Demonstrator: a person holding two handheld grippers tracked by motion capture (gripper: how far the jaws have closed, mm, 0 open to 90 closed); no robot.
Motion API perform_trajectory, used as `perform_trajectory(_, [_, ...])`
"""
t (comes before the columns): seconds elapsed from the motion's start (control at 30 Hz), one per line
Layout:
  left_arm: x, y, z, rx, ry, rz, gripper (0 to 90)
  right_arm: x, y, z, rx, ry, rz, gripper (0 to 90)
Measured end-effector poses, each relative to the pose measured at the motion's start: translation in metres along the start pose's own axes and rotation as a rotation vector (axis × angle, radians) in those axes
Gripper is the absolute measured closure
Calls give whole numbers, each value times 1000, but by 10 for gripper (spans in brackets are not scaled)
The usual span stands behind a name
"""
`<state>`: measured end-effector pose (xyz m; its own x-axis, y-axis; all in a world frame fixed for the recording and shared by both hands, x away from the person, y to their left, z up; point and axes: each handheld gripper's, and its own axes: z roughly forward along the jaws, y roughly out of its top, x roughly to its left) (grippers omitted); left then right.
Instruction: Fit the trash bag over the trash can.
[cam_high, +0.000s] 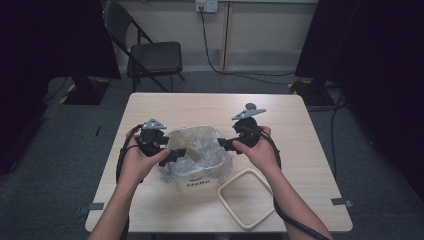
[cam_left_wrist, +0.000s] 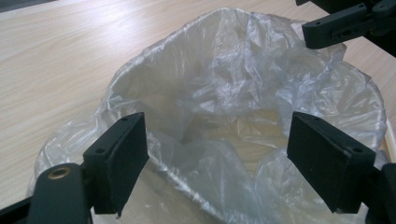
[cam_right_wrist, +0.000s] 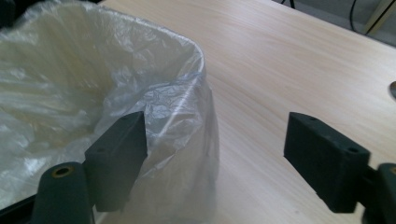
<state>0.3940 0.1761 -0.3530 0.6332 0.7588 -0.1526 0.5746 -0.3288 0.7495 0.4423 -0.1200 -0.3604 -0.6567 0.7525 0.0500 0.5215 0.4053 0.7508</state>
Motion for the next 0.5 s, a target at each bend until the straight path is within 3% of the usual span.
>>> perform_trajectory(0.3, [4,-7,-4,1,11,-18,198,-4,-8,0,-35,19,45,191])
perform_trajectory(0.5, [3,-6,-7,-3,16,-12,199,-5,-9,-8,-31,-20,11,203])
